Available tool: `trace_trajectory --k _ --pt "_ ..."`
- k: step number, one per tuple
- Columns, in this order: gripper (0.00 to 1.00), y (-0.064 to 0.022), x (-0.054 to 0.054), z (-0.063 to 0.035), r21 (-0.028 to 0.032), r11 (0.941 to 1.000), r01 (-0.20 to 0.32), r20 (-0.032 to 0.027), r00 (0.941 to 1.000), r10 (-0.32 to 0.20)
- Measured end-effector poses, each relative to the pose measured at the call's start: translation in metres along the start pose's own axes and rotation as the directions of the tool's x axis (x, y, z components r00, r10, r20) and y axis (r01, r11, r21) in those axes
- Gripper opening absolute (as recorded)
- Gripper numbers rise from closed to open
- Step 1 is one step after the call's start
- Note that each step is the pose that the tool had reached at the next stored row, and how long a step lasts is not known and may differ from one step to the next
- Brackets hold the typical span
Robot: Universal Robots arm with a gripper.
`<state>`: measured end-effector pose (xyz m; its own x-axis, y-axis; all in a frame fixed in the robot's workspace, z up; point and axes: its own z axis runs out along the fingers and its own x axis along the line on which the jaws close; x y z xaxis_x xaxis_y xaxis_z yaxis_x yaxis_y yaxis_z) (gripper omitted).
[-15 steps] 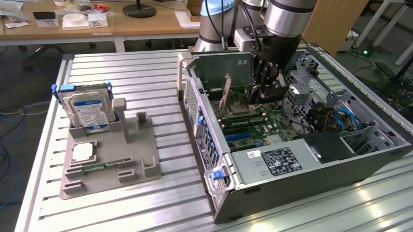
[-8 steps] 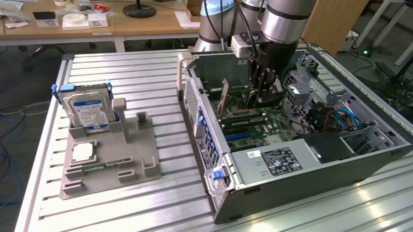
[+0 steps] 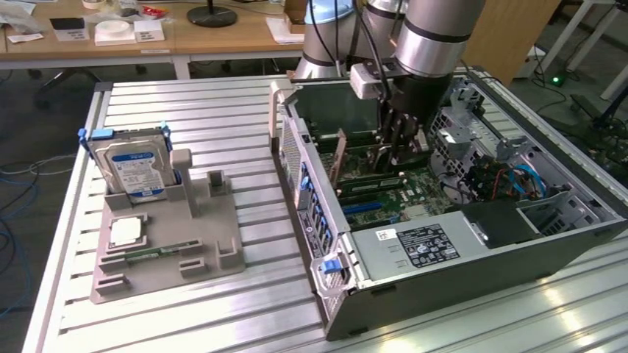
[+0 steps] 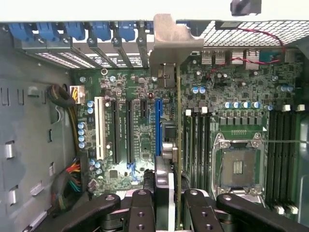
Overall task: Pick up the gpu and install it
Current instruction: 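Insert the gpu into the slot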
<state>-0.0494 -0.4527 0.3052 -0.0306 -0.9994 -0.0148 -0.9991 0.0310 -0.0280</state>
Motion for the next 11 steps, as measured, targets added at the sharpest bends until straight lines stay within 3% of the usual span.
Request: trace_trajectory --k 11 --pt "0.28 0.0049 0.002 0.0199 -0.0054 1.0000 0.003 -0.0002 1.0000 -0.003"
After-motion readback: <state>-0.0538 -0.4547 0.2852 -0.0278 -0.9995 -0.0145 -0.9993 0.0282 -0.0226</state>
